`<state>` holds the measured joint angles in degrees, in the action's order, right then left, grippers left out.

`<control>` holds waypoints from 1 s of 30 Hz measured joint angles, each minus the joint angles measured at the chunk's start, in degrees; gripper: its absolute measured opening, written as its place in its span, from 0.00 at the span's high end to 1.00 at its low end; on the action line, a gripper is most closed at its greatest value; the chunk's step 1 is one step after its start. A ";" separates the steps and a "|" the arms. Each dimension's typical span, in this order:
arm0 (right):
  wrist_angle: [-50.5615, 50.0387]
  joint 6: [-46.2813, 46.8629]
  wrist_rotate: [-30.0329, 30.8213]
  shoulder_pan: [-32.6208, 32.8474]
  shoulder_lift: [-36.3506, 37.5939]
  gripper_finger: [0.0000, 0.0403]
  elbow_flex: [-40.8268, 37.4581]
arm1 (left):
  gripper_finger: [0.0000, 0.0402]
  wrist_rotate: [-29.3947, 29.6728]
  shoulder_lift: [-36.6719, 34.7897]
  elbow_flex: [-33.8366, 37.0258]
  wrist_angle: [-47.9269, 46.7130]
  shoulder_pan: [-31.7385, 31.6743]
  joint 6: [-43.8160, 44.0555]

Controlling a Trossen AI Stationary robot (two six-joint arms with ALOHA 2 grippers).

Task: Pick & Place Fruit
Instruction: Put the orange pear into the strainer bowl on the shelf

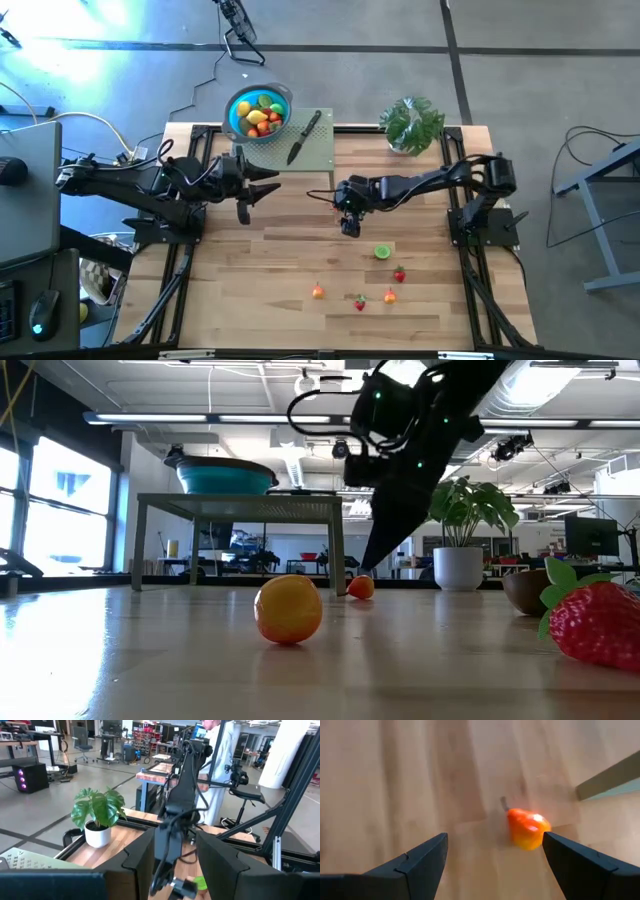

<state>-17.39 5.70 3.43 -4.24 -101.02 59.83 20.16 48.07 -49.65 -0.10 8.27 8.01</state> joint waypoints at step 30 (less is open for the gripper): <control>4.79 -8.70 -7.91 -6.76 -3.55 0.32 0.00 | 0.65 0.09 0.00 -0.04 -0.04 0.00 0.01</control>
<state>-12.60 -3.00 -4.49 -11.00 -104.57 59.83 20.25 48.07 -49.69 -0.14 8.27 8.01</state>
